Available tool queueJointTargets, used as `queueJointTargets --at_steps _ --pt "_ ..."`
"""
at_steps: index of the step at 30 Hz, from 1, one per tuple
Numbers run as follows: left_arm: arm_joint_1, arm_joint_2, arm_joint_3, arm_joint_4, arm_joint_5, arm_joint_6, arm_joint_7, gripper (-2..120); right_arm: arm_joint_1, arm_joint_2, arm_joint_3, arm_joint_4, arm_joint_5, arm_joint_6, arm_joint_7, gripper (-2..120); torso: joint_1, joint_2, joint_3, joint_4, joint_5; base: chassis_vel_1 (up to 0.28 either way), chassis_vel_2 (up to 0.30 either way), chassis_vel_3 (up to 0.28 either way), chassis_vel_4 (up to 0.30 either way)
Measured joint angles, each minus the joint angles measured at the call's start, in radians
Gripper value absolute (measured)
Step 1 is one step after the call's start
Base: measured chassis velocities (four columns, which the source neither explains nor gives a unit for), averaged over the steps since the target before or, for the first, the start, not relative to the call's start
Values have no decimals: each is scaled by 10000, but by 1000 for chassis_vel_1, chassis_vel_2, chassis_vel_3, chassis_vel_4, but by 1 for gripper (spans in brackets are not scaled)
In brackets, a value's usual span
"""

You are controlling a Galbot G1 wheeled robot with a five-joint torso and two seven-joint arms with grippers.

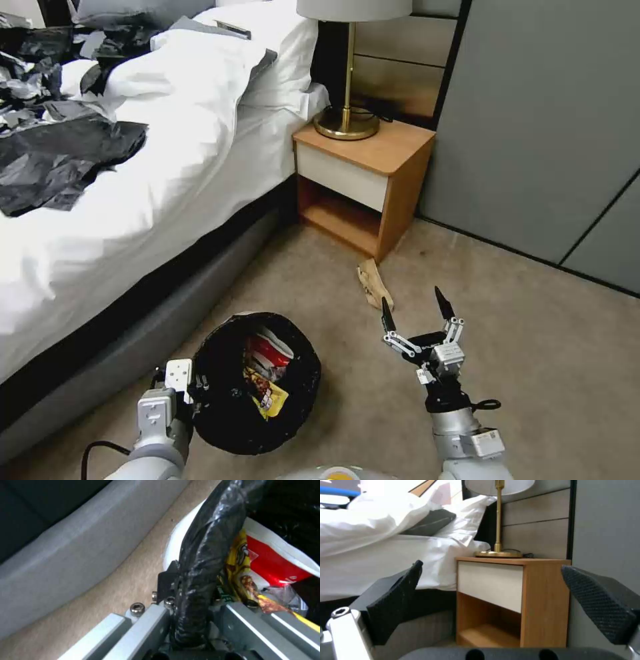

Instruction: Pick up the trash bin, then pick up the garbage from the floor and place it into the trash bin.

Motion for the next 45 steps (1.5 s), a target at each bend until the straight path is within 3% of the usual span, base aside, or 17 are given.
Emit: queueJointTargets --at_steps 27,36,38,40,45 --pt "-127 47 -11 100 -80 2 6 0 705 2 109 -213 -362 2 -25 100 0 0 -1 -1 1 -30 36 37 -34" --pt "-77 -13 -18 110 -60 2 10 0 1763 -155 -12 -175 -82 -2045 450 100 0 0 -1 0 1 0 0 0 0" --pt "-61 -38 -21 110 -36 2 10 0 2068 -218 -109 -173 170 -3027 582 100 0 -1 0 0 1 0 0 0 0" --pt "-61 -41 -21 110 -32 2 10 0 2107 -231 -130 -173 214 -3160 597 100 0 -1 0 0 1 0 0 0 0" --pt "-45 -79 9 137 11 -9 10 0 2438 -422 -302 -394 982 -5119 777 100 0 0 0 0 1 0 0 0 0"
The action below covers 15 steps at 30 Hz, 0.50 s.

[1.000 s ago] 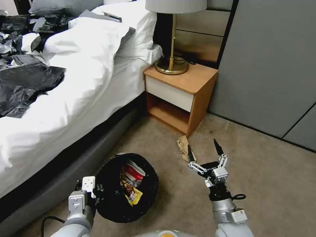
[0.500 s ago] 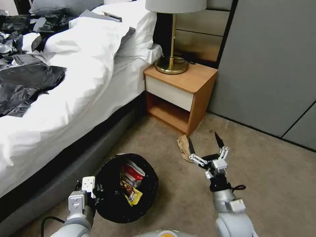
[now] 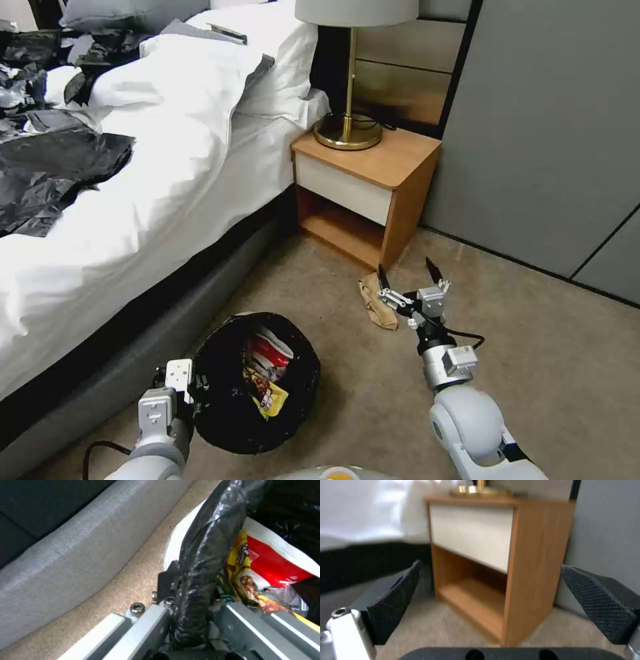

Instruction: Pick up the trash bin, then pick up the garbage from the floor and place it into the trash bin.

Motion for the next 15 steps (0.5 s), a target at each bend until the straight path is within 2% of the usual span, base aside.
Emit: queueJointTargets --at_steps 7,15 --pt "18 -6 22 9 24 -14 -1 0 304 -31 -1 -697 146 -826 33 100 0 0 0 0 1 0 0 0 0" --pt "75 -1 22 10 38 -41 -1 0 444 102 -95 -1315 194 -973 65 100 0 0 0 0 0 0 0 0 0"
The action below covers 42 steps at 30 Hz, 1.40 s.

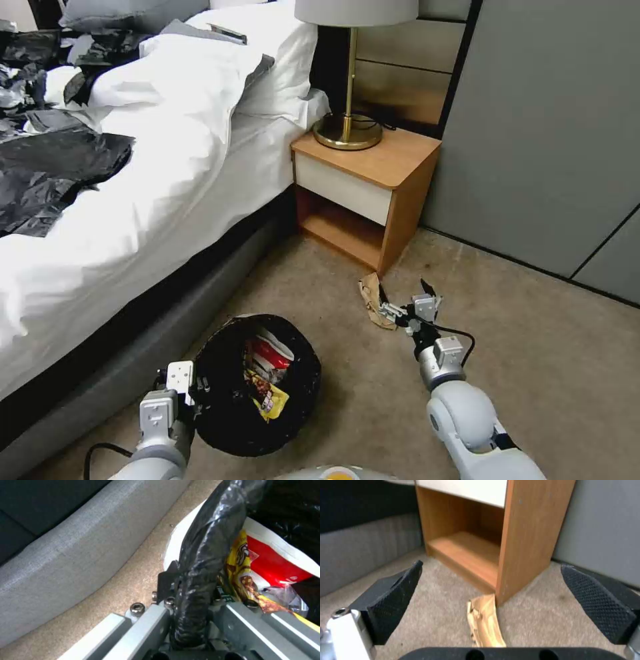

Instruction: Pick up the trash bin, then pick up the garbage from the floor and place it into the trash bin.

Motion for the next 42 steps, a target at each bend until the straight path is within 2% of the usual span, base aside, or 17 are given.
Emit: queueJointTargets --at_steps 10,18,24,29,34,36,42 --pt "30 1 8 0 15 -27 1 0 252 76 -97 -880 -94 -44 -3 100 0 0 0 -1 0 0 0 0 0" --pt "41 -15 40 56 38 -52 8 0 452 104 -82 -1572 -489 459 -257 100 0 0 0 -1 -1 0 0 0 0" --pt "115 -65 58 218 156 -69 17 0 1152 371 -236 -2797 -1238 1117 -415 100 0 0 0 -1 1 0 0 0 0" --pt "138 -81 14 332 205 -71 23 0 1776 501 -408 -3516 -1293 1281 -458 100 0 -1 0 -1 1 0 0 0 0" --pt "109 -113 -36 464 223 -70 18 0 2709 557 -732 -4496 -911 1276 -651 100 0 0 0 1 4 0 0 0 0" --pt "100 -178 -53 550 265 -68 2 0 3221 522 -1026 -5056 -207 912 -783 100 0 0 1 2 5 0 0 0 0" --pt "82 -248 -108 686 283 -76 -18 0 3879 485 -1312 -5913 352 427 -942 100 0 0 0 2 4 0 0 0 0"
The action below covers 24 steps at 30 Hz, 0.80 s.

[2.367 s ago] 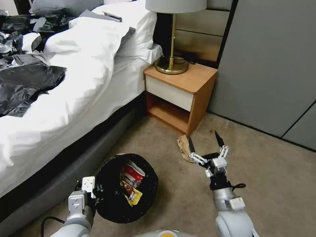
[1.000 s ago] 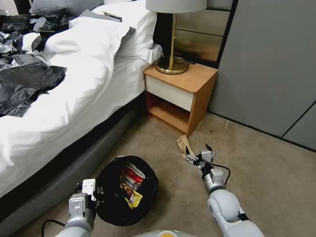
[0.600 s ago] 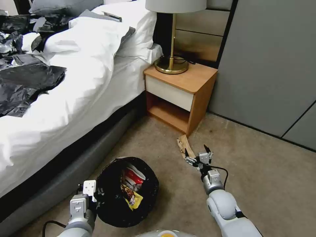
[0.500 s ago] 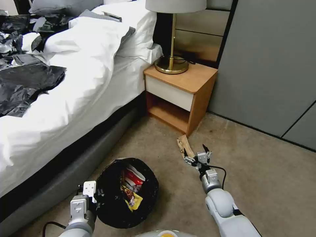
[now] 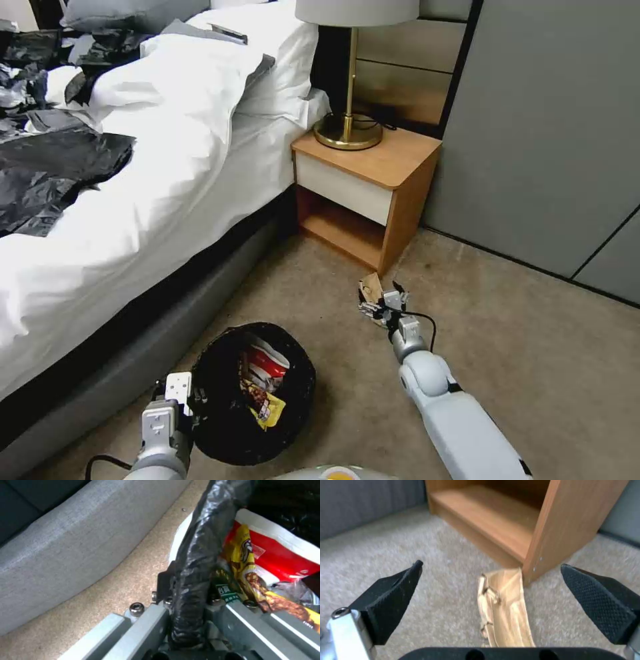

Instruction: Pick up the trash bin, then pick up the garbage from the floor and place it into the trash bin.

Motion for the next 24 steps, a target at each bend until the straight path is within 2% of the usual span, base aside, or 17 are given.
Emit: queueJointTargets --at_steps 11,24 --pt "-82 106 -68 117 -142 22 0 0 970 38 -63 -1812 50 -125 -332 100 0 0 0 -3 -3 0 0 0 0" --pt "142 0 2 1 18 -6 4 0 1846 185 -93 -3236 12 -75 -687 100 0 -1 0 -2 -8 0 0 0 0"
